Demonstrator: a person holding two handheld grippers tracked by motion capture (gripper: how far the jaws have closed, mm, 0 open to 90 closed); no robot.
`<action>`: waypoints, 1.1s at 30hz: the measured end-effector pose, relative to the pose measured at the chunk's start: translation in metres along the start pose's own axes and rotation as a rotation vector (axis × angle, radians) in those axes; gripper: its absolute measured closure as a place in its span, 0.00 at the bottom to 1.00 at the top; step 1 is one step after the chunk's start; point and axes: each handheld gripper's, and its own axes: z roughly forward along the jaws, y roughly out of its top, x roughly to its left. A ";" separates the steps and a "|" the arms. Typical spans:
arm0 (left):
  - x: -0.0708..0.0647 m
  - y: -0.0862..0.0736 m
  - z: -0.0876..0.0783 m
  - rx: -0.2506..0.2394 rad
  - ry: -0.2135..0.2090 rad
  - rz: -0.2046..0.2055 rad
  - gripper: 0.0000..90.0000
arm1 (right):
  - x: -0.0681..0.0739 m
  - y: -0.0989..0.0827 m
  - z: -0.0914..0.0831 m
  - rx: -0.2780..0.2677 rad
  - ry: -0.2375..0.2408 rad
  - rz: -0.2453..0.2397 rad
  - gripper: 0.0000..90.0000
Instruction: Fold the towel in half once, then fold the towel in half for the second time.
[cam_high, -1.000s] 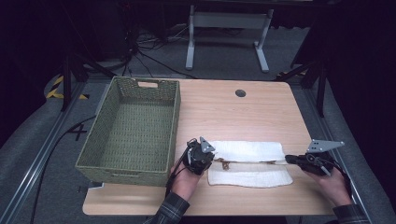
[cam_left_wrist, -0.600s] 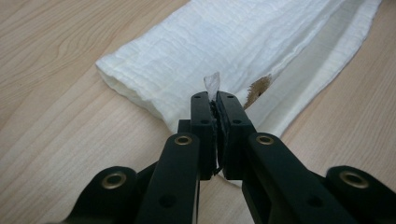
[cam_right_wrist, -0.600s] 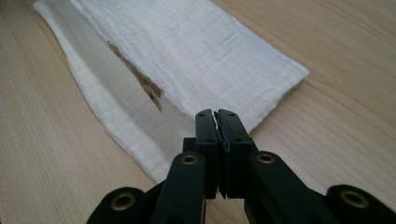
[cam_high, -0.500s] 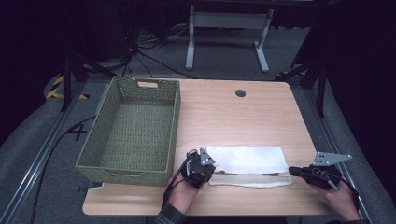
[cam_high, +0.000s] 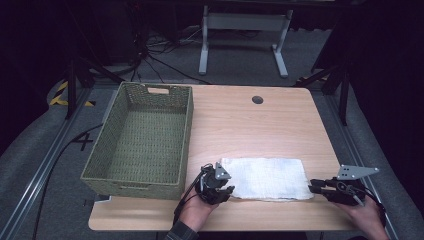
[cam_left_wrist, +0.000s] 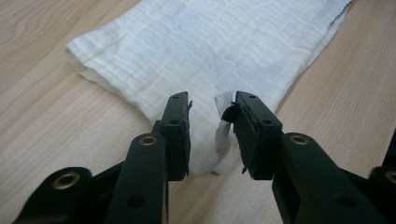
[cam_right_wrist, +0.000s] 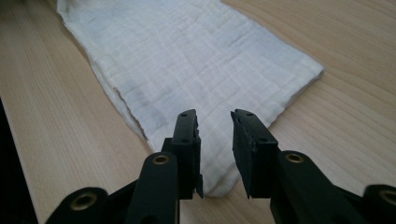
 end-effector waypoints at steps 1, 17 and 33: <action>0.002 0.002 0.001 0.005 0.009 0.004 0.71 | -0.001 0.001 0.001 0.000 0.002 -0.001 0.79; 0.042 0.034 0.024 0.001 0.085 -0.065 0.69 | -0.033 0.032 0.028 0.019 -0.021 0.001 0.78; 0.071 0.046 0.049 0.026 0.144 -0.120 0.69 | -0.079 0.049 0.055 0.056 -0.067 0.047 0.78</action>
